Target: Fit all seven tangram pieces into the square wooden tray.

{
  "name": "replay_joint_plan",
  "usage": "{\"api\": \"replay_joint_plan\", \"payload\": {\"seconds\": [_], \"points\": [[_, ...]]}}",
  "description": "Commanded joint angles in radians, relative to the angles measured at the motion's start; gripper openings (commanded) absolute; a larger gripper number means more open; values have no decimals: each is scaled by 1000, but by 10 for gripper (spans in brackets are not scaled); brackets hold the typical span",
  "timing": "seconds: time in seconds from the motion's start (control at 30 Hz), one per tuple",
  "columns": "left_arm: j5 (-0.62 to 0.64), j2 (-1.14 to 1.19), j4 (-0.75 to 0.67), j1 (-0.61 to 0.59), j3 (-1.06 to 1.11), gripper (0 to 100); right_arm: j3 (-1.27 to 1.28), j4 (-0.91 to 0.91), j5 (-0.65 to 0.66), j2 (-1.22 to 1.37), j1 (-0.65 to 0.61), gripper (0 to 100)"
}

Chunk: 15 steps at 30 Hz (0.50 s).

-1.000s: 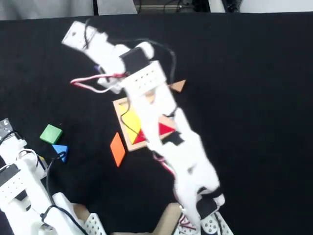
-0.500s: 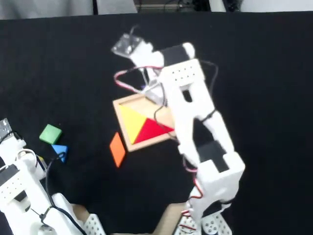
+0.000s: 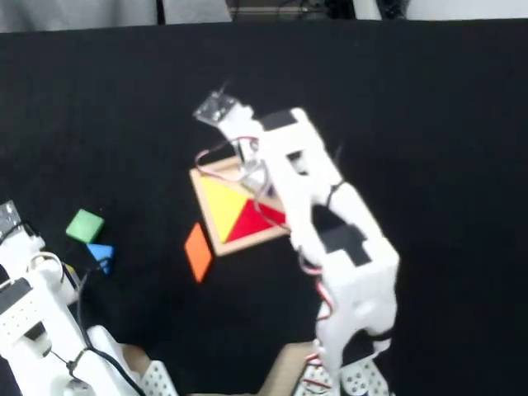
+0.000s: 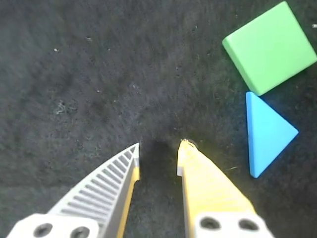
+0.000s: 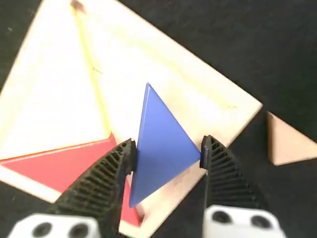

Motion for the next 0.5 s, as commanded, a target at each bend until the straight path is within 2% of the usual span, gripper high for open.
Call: {"api": "replay_joint_plan", "payload": {"seconds": [0.0, 0.37, 0.47], "points": [[3, -15, -15, -7, -5, 136, -111, -9, -8, 24, 11, 179], [3, -15, -15, -7, -5, 136, -159, 5, -9, 64, 17, 181], [3, -15, -15, -7, -5, 136, -160, 31, -9, 62, 17, 227]]}}
